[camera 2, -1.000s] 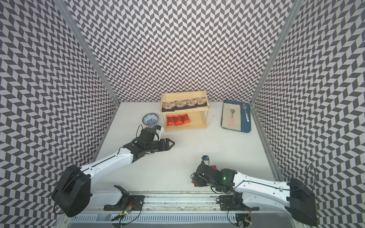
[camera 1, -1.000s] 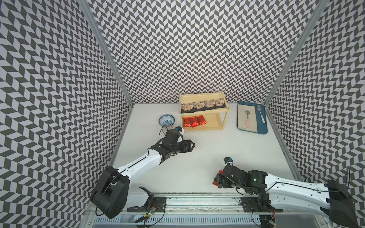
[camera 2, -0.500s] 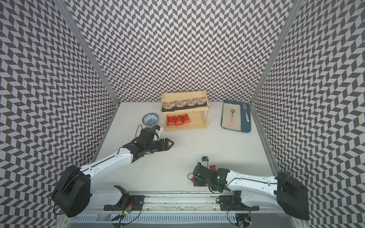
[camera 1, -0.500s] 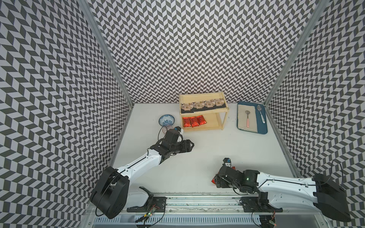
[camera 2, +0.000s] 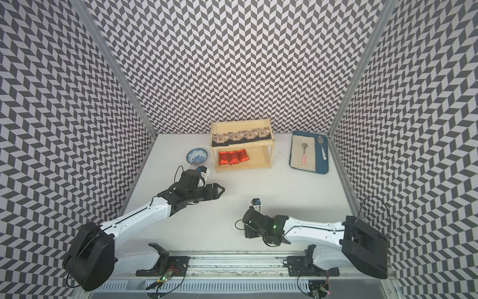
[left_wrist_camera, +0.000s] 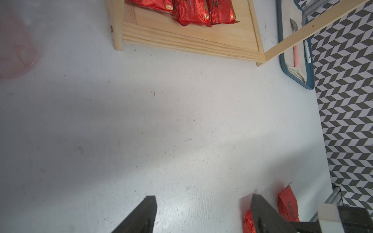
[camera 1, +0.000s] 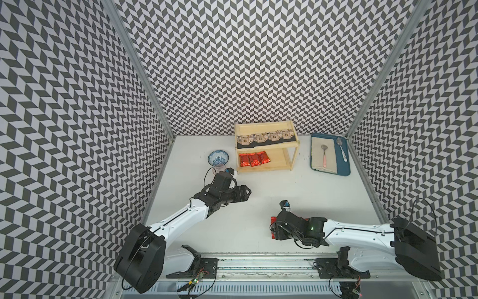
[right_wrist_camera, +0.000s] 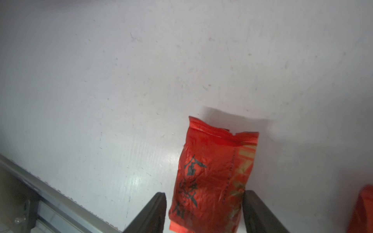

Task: Place the tea bags on the shelf by color
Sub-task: Pick up the tea bag from the center of the board.

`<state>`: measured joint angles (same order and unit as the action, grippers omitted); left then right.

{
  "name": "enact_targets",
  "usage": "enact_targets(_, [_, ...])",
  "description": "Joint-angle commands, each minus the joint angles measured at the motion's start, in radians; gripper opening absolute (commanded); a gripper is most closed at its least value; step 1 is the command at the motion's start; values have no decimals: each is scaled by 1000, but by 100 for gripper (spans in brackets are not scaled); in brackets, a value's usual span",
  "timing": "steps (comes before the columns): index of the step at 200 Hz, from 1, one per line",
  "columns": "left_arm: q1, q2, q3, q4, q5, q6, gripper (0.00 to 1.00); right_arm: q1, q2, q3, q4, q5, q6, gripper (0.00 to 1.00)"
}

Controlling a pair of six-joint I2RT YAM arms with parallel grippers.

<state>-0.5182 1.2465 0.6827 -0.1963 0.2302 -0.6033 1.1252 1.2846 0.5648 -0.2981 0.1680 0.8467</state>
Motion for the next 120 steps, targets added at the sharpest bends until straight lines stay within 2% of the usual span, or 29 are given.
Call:
enact_targets(1, [20, -37, -21, -8, 9, -2, 78, -16, 15, 2, 186, -28, -130, 62])
enact_targets(44, [76, -86, -72, -4, 57, -10, 78, -83, 100, 49, 281, -129, -261, 60])
enact_targets(66, [88, -106, -113, 36, 132, -9, 76, -103, 120, 78, 295, -170, -291, 59])
enact_targets(88, [66, -109, -174, 144, 253, -11, 73, -106, 43, 84, 236, -123, -291, 59])
enact_targets(120, [-5, -72, -236, 365, 416, -51, 73, -110, -153, -19, 185, -129, -206, 58])
